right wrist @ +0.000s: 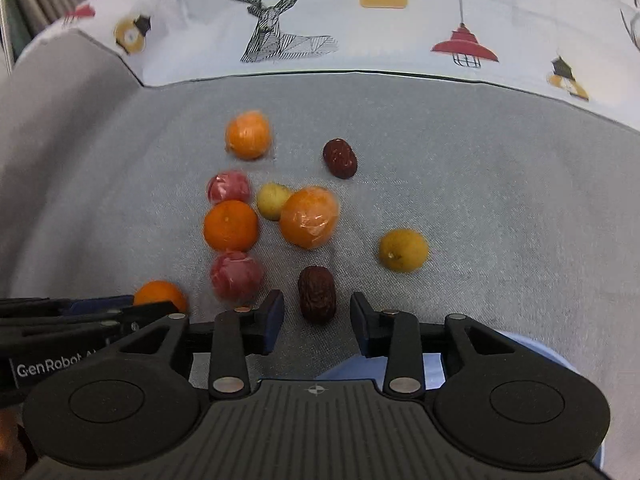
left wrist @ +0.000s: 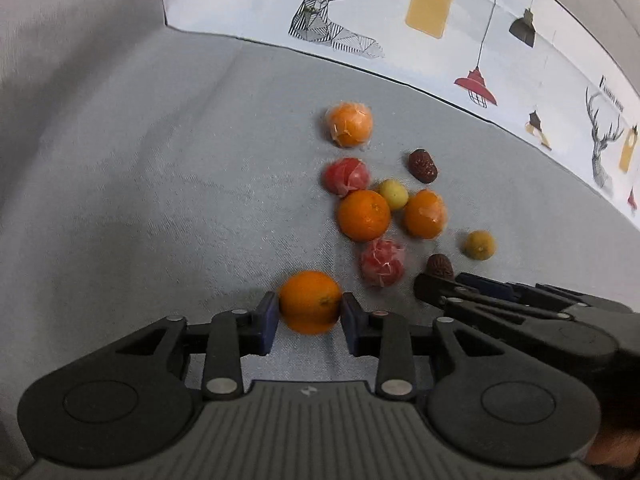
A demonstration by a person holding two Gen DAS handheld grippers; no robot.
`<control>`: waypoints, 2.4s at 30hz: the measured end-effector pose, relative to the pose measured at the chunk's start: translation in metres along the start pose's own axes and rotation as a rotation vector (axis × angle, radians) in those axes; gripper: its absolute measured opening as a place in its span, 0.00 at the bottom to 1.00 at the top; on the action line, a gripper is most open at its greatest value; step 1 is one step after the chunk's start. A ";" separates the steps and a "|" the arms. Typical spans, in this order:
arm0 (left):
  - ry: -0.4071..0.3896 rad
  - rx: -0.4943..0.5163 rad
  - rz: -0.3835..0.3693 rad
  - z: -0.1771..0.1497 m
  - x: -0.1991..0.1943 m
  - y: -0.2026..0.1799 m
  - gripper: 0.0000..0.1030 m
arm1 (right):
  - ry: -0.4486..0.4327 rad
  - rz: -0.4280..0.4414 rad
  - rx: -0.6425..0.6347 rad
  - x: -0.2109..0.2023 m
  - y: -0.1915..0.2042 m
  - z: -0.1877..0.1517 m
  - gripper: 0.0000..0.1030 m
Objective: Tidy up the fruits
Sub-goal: 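Grasp a mandarin orange with the left gripper while the right gripper grasps a dark red date, then carry the orange with the left gripper while the right gripper carries the date over the plate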
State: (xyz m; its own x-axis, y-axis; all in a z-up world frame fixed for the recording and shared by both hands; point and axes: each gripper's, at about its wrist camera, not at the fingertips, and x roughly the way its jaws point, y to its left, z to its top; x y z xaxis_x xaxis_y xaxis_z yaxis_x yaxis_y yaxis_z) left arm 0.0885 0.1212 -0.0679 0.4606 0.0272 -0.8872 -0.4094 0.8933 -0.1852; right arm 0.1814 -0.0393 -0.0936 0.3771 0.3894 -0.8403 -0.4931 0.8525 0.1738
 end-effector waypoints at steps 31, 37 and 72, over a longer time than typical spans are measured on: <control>-0.202 0.181 -0.063 -0.022 -0.061 -0.034 0.37 | -0.275 -0.150 0.131 -0.176 -0.058 -0.099 0.20; -0.247 0.265 -0.076 -0.041 -0.071 -0.051 0.37 | -0.297 -0.190 0.131 -0.181 -0.065 -0.106 0.20; -0.140 0.481 -0.259 -0.073 -0.044 -0.097 0.37 | -0.189 -0.233 0.134 -0.140 -0.068 -0.099 0.20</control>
State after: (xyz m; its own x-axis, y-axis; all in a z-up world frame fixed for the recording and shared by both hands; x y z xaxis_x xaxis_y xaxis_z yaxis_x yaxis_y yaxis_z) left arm 0.0500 0.0003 -0.0418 0.6117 -0.1902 -0.7679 0.1209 0.9817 -0.1468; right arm 0.0839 -0.1864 -0.0385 0.6129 0.2258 -0.7573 -0.2735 0.9597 0.0648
